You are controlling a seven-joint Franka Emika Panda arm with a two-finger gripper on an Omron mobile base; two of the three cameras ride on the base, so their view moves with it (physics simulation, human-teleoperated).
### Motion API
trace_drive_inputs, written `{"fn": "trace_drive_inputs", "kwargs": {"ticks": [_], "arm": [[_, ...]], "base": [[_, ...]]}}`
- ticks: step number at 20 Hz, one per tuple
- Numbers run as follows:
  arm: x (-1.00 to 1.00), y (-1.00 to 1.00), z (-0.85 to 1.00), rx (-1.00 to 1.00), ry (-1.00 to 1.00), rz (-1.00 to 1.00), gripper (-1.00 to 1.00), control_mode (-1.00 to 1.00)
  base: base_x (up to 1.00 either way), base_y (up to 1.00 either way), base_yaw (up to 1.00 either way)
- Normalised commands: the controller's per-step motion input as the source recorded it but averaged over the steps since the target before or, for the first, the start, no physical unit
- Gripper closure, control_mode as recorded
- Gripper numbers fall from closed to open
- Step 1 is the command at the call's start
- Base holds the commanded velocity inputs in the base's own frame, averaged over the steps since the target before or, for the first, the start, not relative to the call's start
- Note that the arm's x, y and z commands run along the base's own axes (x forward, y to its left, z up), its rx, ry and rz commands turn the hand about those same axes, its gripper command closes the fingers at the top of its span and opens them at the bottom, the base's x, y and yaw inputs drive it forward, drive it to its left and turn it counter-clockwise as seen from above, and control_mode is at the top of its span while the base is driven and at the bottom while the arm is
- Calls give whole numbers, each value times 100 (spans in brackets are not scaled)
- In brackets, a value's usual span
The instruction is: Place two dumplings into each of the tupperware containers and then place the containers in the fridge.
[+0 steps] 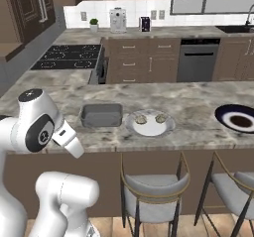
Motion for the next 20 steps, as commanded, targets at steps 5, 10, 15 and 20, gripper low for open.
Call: {"fn": "trace_drive_inputs", "kwargs": {"ticks": [5, 10, 15, 20], "arm": [[0, 0, 0, 0, 0, 0, -100, 100], [0, 0, 0, 0, 0, 0, -100, 100], [0, 0, 0, 0, 0, 0, -100, 100], [-1, -19, 3, 5, -1, -3, -100, -100]], "base": [[28, 65, -20], [44, 38, -16], [65, -4, 0], [11, -22, 0]]}}
